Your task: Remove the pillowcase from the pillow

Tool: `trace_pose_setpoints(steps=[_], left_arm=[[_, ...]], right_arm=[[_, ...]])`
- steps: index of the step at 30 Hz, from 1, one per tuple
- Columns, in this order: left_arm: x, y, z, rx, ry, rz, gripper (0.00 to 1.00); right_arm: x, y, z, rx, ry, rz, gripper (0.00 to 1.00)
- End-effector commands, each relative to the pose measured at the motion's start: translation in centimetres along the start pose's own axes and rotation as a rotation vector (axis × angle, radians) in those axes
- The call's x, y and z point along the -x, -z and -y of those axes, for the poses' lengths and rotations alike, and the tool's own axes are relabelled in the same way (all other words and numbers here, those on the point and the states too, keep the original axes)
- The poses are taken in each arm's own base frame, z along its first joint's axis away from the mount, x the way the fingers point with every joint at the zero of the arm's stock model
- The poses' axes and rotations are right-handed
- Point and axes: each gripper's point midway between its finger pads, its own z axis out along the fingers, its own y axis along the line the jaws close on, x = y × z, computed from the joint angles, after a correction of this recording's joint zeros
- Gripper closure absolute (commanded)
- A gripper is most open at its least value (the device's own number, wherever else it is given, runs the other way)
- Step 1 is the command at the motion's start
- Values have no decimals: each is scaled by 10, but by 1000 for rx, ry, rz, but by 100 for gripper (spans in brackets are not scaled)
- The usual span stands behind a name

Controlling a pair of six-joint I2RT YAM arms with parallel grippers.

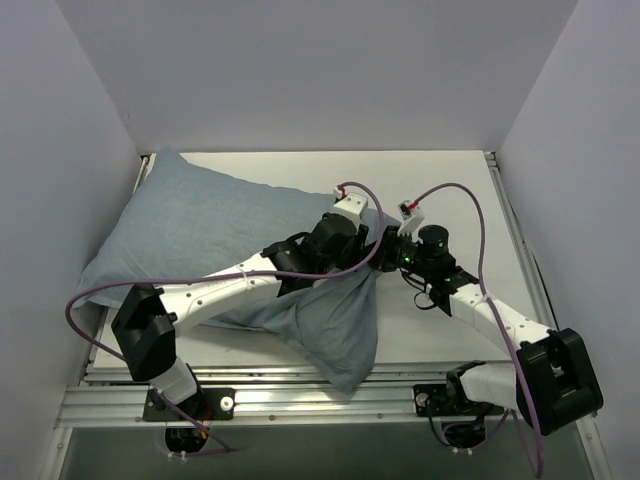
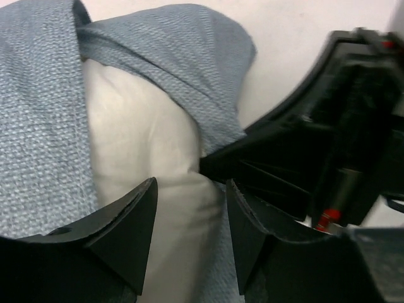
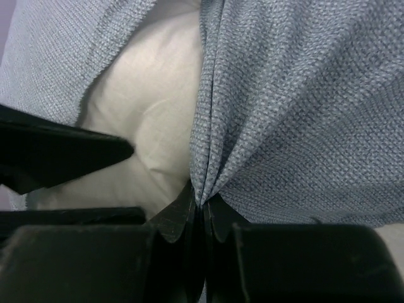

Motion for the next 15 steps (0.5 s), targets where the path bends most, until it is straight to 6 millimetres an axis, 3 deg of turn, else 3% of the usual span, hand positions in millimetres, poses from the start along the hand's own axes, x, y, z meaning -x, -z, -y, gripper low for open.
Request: trace_pose_setpoints(steps=[1, 5, 15], left_arm=[[17, -9, -21, 117, -30, 40, 42], [7, -12, -50, 265, -65, 0, 32], [-15, -20, -81, 381, -106, -65, 20]], right_arm=[[9, 6, -11, 30, 45, 32, 100], [7, 9, -8, 12, 52, 35, 100], [5, 11, -1, -21, 68, 34, 100]])
